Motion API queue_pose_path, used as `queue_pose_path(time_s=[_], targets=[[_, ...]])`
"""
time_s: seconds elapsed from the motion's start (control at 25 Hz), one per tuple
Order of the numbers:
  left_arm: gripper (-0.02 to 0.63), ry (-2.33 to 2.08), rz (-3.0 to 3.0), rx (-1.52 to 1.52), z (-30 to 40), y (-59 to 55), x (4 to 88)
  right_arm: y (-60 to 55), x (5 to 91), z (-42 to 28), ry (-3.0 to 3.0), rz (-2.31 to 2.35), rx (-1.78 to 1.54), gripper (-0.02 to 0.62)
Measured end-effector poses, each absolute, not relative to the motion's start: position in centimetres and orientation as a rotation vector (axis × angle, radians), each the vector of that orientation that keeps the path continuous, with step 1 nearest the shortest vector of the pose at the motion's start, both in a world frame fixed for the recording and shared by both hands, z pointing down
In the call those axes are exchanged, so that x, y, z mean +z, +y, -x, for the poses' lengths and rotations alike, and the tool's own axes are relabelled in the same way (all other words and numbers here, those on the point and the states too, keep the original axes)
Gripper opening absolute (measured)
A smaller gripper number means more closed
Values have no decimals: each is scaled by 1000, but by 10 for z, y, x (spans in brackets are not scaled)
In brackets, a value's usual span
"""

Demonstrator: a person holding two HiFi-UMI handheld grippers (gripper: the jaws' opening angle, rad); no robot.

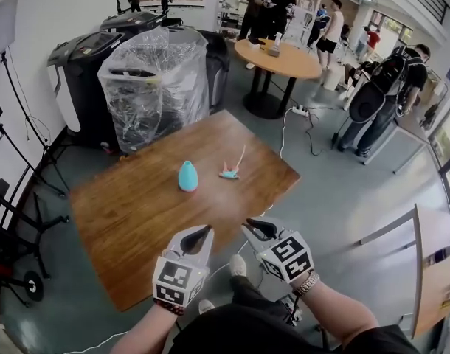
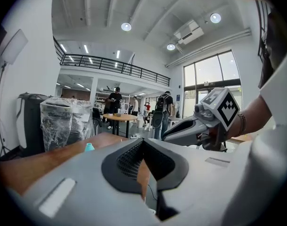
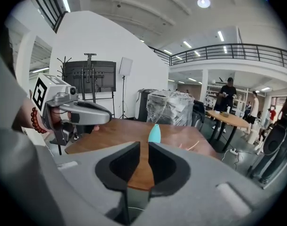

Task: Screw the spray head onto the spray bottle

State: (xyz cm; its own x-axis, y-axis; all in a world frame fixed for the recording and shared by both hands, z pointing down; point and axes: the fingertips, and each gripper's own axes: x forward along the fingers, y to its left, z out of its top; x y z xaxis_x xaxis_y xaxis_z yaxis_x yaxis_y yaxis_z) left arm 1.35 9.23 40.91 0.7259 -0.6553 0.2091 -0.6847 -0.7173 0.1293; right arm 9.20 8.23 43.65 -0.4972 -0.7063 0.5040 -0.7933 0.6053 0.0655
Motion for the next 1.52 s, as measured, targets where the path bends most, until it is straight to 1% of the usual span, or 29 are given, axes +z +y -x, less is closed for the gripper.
queue_pose_path(time_s=[0.2, 0.64, 0.88, 1.2, 1.52], targets=[[14, -1078, -2717, 260, -31, 60, 421, 48, 452, -102, -2361, -1166, 270, 46], [14, -1107, -2637, 343, -92, -28, 450, -47, 498, -160, -2321, -1077, 314, 46], [14, -1143, -2546, 422, -108, -58, 476, -96, 544, -186, -2251, -978, 303, 46], [14, -1215, -2438, 519, -111, -88, 502, -146, 616, -183, -2186, -791, 263, 63], [14, -1269, -2371, 610, -101, -97, 515, -175, 672, -166, -2116, -634, 180, 64]])
